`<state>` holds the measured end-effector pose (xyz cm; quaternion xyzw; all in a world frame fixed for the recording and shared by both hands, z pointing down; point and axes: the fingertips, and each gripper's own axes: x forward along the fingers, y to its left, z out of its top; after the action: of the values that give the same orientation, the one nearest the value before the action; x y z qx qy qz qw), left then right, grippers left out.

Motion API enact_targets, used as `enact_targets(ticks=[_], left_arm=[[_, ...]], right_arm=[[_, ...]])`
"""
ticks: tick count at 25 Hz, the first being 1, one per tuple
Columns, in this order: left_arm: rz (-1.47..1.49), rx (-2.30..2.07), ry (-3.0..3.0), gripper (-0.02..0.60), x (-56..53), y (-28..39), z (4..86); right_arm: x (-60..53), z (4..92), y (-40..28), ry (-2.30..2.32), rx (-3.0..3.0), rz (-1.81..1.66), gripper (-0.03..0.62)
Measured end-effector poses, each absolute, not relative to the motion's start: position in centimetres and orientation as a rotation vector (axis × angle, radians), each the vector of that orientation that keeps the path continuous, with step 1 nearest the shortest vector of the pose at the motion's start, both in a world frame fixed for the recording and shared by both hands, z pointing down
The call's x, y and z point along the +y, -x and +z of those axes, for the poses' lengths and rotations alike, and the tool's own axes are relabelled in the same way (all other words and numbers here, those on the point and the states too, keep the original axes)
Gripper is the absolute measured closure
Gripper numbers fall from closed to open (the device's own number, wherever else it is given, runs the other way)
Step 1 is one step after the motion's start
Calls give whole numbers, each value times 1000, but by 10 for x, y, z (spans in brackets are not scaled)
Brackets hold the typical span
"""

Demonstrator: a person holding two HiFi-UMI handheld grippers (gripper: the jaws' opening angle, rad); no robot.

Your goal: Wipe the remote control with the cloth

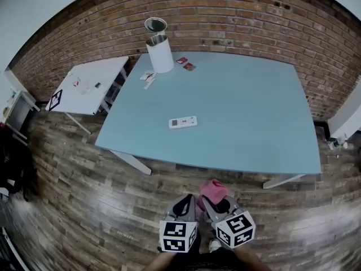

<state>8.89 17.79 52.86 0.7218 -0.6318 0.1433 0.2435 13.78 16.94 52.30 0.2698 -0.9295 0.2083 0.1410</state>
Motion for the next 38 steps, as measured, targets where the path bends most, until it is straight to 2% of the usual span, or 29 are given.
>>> enact_targets(ticks=[20, 22, 28, 30, 38], left_arm=[[477, -1613, -2167, 580, 66, 12, 512], [526, -1582, -2197, 545, 56, 17, 515], [668, -1525, -2301, 540, 15, 31, 519], [732, -1488, -2337, 503, 0, 33, 525], [1075, -1279, -2507, 445, -56, 30, 543]], right_arm=[[65, 502, -41, -896, -2635, 551, 530], [58, 503, -38, -906, -2630, 554, 530], [34, 500, -41, -960, -2627, 552, 530], [29, 503, -45, -976, -2620, 557, 528], [-12, 503, -56, -1033, -2626, 569, 528]])
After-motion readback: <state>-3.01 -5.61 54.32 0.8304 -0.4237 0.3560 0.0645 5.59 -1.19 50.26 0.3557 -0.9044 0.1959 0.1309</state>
